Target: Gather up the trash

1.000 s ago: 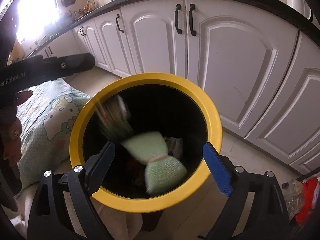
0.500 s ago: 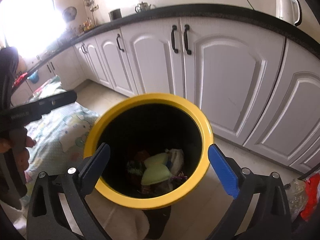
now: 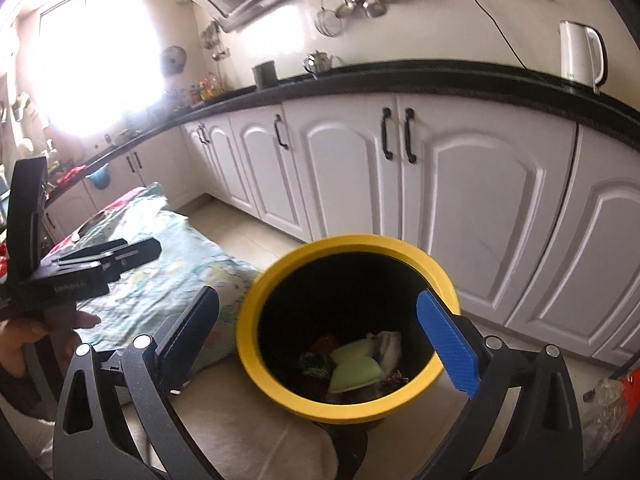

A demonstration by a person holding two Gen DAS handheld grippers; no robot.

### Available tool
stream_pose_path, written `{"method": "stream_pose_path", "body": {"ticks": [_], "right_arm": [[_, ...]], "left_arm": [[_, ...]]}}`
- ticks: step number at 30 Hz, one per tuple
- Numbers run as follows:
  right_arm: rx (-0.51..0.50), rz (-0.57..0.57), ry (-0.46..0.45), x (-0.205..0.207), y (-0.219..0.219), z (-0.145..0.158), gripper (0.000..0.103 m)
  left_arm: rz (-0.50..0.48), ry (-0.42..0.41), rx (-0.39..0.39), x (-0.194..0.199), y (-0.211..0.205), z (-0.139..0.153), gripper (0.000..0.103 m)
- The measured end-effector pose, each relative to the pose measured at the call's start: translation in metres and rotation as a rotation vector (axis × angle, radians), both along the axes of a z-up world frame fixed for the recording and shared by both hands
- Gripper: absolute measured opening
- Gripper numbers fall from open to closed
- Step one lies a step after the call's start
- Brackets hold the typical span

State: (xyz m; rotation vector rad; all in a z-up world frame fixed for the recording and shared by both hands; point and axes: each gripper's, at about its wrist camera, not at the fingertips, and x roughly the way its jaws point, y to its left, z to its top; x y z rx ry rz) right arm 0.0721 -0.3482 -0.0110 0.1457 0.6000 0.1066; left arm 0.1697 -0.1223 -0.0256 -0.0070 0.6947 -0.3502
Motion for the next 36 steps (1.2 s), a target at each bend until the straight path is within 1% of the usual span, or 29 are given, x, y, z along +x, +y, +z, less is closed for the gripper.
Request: {"method": "stream_pose_path", "body": {"ticks": [7, 16, 19, 21, 24, 28, 32, 36], "right_arm": [[-0.031, 0.028, -0.069, -0.021, 0.033, 0.012, 0.097], [-0.071, 0.015, -0.109, -0.040, 0.056, 0.014, 0.097], [-0.071, 0.004, -0.123, -0.047, 0.061, 0.015, 0.097], [-0.083, -0.006, -0.152, -0.052, 0.063, 0.016, 0.097], [-0.095, -0.026, -0.221, -0.064, 0.068, 0.019, 0.097], [-0.121, -0.007, -0.298, -0.077, 0.081, 0.020, 0.097], [-0.127, -0.005, -0.331, -0.082, 0.085, 0.017, 0.097], [-0.121, -0.024, -0.331, -0.082, 0.086, 0.016, 0.097]], "left_arm": [[0.040, -0.050, 0.006, -0.033, 0.023, 0.009, 0.092], [0.094, -0.130, 0.010, -0.070, 0.042, 0.020, 0.092], [0.111, -0.176, 0.012, -0.082, 0.047, 0.024, 0.092], [0.125, -0.213, 0.019, -0.091, 0.049, 0.026, 0.092], [0.139, -0.246, 0.011, -0.100, 0.052, 0.029, 0.092], [0.150, -0.284, 0.002, -0.110, 0.057, 0.031, 0.092], [0.162, -0.298, -0.022, -0.120, 0.063, 0.031, 0.092], [0.179, -0.312, -0.022, -0.127, 0.068, 0.028, 0.092]]}}
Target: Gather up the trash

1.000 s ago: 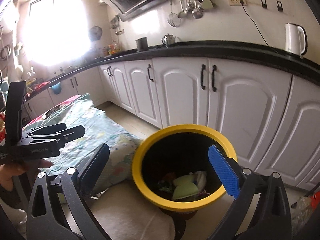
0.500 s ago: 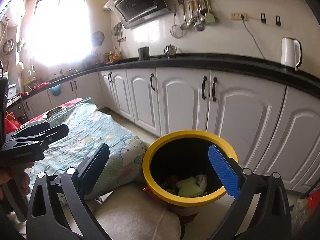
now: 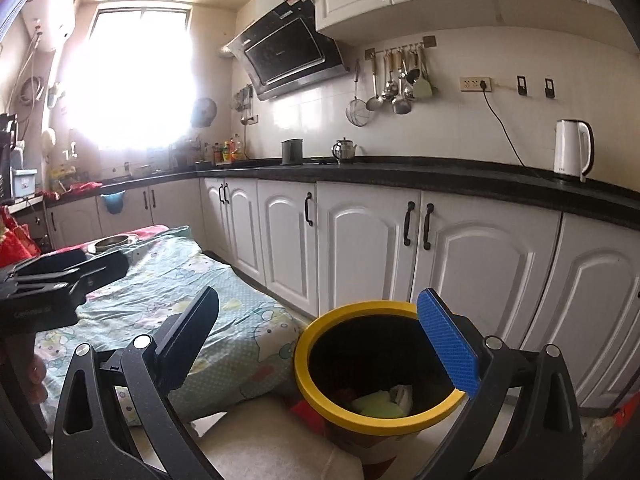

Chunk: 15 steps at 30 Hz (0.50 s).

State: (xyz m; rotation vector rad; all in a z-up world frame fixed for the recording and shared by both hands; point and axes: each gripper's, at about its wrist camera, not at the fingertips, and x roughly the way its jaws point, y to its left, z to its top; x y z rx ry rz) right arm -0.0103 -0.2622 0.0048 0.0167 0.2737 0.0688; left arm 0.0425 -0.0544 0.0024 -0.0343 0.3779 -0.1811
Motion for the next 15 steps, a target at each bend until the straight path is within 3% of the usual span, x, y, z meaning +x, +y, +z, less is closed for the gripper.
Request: {"method": "stream_pose_path", "body": {"ticks": [15], "right_arm": [[-0.039, 0.021, -0.052, -0.005, 0.012, 0.002, 0.097]], "left_arm": [[0.026, 0.006, -0.009, -0.006, 0.008, -0.006, 0.092]]}}
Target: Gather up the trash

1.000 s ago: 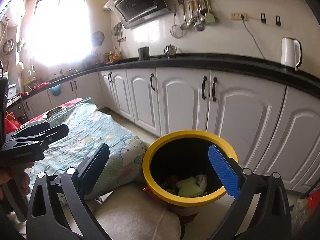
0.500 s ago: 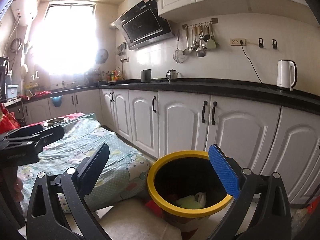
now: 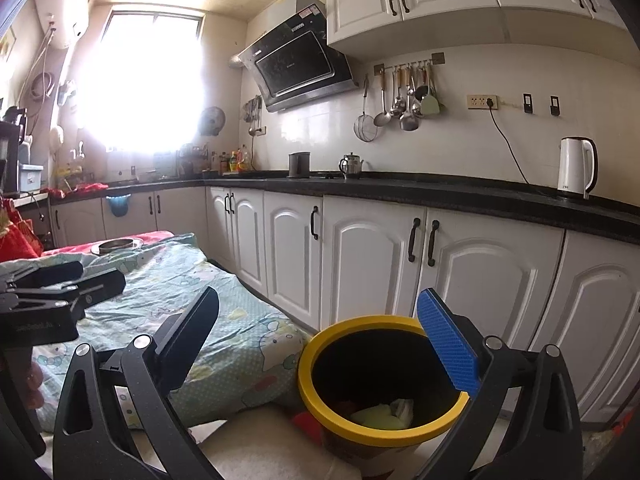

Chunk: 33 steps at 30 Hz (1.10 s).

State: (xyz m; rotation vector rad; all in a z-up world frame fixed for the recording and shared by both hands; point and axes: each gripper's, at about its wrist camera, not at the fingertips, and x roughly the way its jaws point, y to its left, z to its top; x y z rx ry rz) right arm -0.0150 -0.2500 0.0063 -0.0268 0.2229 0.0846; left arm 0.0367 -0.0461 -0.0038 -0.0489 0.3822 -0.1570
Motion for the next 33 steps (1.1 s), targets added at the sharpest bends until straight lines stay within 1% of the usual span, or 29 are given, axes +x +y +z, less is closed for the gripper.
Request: {"method": "stream_pose_path", "body": {"ticks": [33], "right_arm": [[0.008, 0.001, 0.005, 0.0015, 0.0001, -0.0005, 0.097]], "left_arm": [[0.005, -0.001, 0.003, -0.0008, 0.0016, 0.0000, 0.092]]}}
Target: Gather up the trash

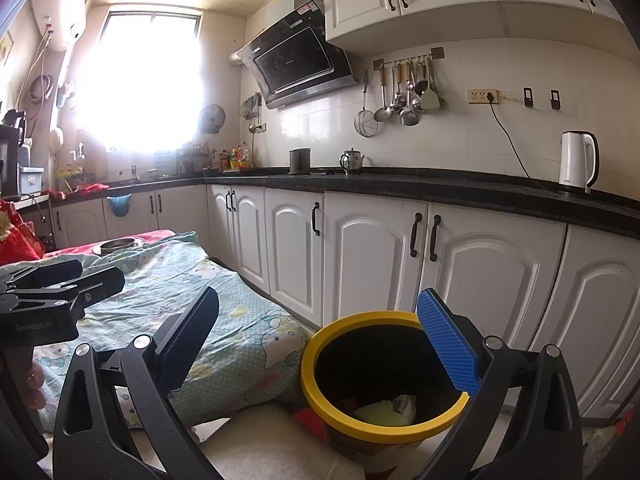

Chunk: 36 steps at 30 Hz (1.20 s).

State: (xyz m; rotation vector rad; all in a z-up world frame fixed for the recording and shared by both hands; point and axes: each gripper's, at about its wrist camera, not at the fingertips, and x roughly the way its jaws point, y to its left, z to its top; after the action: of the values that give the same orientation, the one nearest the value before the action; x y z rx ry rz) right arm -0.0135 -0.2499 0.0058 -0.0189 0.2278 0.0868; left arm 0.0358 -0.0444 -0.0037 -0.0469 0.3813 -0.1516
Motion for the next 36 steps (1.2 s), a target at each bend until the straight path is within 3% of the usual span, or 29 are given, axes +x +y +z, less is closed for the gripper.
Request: {"method": "stream_pose_path", "body": {"ticks": [36], "right_arm": [[-0.001, -0.005, 0.003, -0.0015, 0.0056, -0.0045, 0.097]], "left_arm": [[-0.004, 0.029, 0.003, 0.0011, 0.0004, -0.0056, 0.092]]}}
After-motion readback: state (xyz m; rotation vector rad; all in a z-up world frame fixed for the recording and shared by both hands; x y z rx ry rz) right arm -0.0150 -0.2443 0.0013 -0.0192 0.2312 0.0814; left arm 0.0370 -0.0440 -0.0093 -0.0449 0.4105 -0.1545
